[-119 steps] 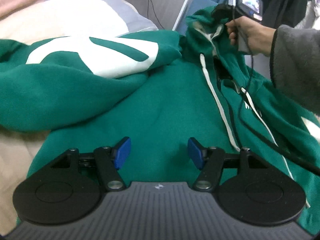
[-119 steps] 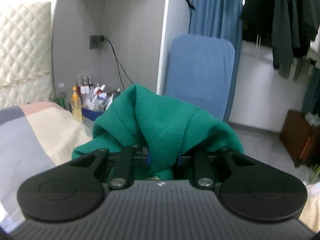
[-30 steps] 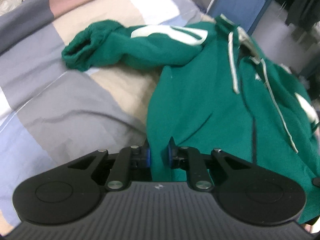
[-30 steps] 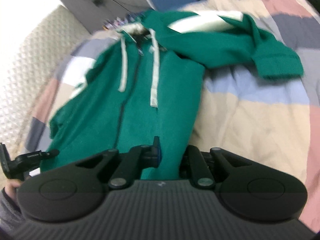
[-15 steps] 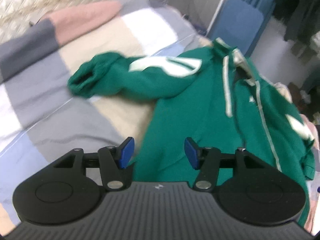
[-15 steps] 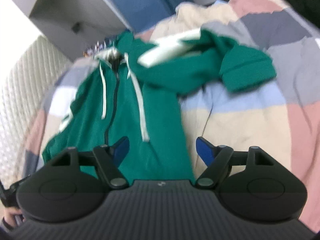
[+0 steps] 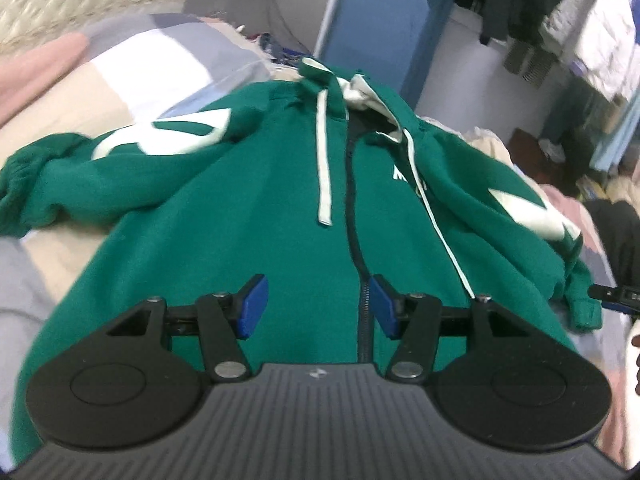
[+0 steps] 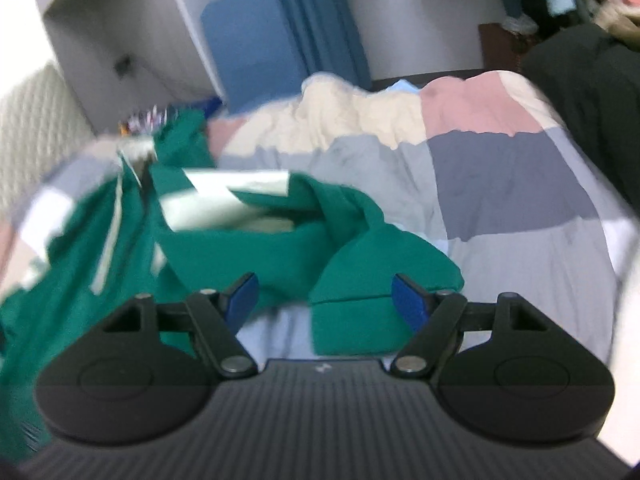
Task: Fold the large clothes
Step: 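Grasp the sleeve cuff nearest the right gripper, then carry the sleeve across the hoodie front and open the right gripper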
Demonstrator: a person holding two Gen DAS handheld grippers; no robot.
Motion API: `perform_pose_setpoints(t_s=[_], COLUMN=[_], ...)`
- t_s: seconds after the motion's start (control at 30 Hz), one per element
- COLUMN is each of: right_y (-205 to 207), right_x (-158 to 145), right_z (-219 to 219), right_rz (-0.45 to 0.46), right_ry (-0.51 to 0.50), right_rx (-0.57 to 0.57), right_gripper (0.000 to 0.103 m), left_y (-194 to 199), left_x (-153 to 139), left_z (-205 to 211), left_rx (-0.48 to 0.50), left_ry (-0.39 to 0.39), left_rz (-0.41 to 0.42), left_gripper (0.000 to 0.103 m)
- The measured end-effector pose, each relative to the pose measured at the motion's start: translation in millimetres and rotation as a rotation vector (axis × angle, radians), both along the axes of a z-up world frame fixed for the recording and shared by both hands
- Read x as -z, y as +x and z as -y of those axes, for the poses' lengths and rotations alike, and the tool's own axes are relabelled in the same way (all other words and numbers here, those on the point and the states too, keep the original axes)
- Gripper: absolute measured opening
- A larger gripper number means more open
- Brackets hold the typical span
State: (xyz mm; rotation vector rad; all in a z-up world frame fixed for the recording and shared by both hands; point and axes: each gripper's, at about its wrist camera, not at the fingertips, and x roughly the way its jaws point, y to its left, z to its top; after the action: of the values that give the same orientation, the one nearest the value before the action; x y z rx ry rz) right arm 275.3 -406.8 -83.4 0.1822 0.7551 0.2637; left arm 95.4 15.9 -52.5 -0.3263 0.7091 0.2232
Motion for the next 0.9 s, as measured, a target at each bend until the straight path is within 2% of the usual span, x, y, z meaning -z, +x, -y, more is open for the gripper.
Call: perform_pose_setpoints(t_s=[0.1, 0.27, 0.3, 0.33, 0.37, 0.43, 0.5, 0.6, 0.77, 0.9], right_y=[10, 12, 11, 12, 14, 18, 24, 35, 57, 77], right_x=[19, 47, 48, 47, 44, 31, 14, -13, -42, -50], right_z=[-13, -35, -36, -34, -28, -10, 16, 66, 148, 199], right_rz=[-0.002, 0.049, 0.061, 0.07, 0.072, 0.071, 0.076, 0.068, 0.075, 0.066], right_ry=[-0.112, -0.381, -0.422, -0.451, -0.456, -0.401, -0.33, -0.149, 0.067, 0.17], right_rx=[-0.044, -0.117, -0.113, -0.1, -0.085, -0.051, -0.001, 0.068, 0.2, 0.316], right_gripper=[0.083, 0.084, 0.074, 0.055, 0.049, 0.035, 0.03, 0.028, 0.026, 0.025], left_y=[11, 23, 24, 25, 26, 27, 28, 30, 34, 40], left_x=[16, 35, 37, 38, 39, 39, 37, 33, 29, 30], left_z=[3, -1, -2, -2, -1, 0, 2, 4, 11, 15], left_rx=[0.014, 0.001, 0.0, 0.002, 0.003, 0.008, 0.002, -0.003, -0.015, -0.042], left_ry=[-0.006, -0.022, -0.025, -0.026, -0.022, -0.014, -0.008, -0.013, 0.03, 0.031], left_rz=[-0.015, -0.022, -0.02, -0.018, -0.018, -0.014, -0.004, 0.009, 0.011, -0.023], left_gripper=[0.062, 0.062, 0.062, 0.062, 0.062, 0.062, 0.062, 0.062, 0.062, 0.062])
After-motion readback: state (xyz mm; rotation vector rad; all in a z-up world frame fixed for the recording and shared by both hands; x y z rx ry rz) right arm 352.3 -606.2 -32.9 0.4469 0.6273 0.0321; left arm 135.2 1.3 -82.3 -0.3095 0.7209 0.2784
